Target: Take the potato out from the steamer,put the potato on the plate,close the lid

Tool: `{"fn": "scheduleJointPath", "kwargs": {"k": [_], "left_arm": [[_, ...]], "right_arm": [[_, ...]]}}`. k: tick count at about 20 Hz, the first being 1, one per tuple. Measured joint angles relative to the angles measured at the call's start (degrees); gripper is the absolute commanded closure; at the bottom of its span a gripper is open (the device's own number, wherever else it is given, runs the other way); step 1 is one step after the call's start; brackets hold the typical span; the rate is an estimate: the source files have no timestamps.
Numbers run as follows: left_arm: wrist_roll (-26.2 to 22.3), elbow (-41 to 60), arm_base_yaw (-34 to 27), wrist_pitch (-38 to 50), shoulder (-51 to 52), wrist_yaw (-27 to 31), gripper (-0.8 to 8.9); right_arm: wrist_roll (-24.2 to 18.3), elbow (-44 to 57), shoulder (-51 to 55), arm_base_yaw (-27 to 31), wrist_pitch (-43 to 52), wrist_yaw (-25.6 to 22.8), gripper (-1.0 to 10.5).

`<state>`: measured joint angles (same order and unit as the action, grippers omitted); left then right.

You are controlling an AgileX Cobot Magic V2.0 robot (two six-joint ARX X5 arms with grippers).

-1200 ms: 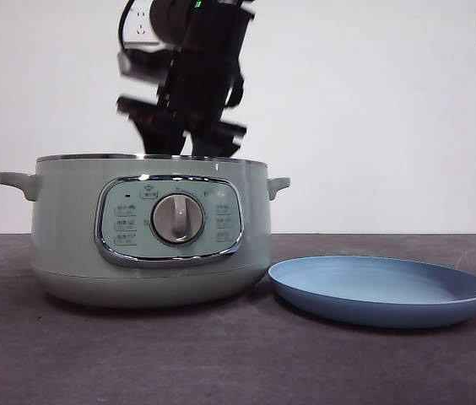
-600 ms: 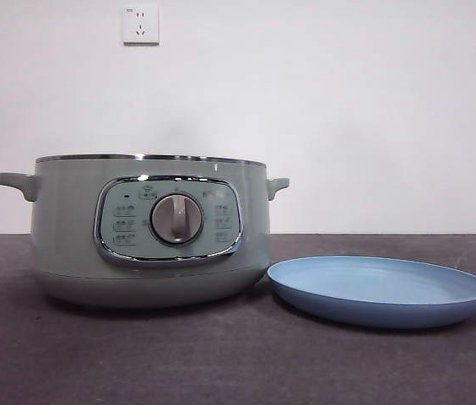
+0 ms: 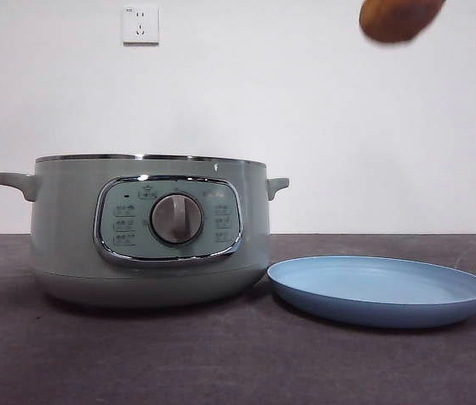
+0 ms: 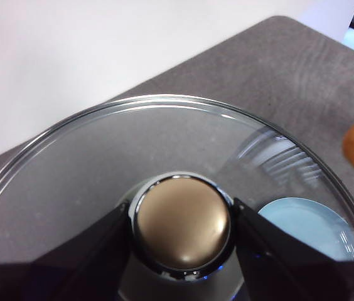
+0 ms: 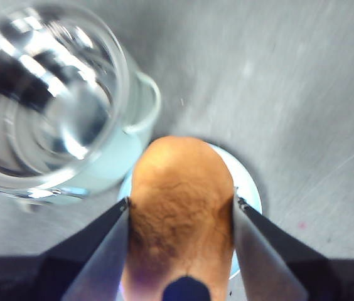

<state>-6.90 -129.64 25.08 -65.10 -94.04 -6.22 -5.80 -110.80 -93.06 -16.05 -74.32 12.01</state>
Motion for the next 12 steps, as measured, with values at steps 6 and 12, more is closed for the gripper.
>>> {"fn": "scheduleJointPath", "kwargs": {"k": [6, 12], "left_arm": [[0.0, 0.0, 0.0, 0.0, -0.2, 0.0, 8.22], [0.0, 0.0, 0.0, 0.0, -0.2, 0.0, 8.22]], "right_arm": [[0.7, 21.5, -0.2, -0.5, 15.6, 4.2, 9.6], [3.6, 39.7, -0.3, -2.5, 32.4, 4.3, 9.6]]}}
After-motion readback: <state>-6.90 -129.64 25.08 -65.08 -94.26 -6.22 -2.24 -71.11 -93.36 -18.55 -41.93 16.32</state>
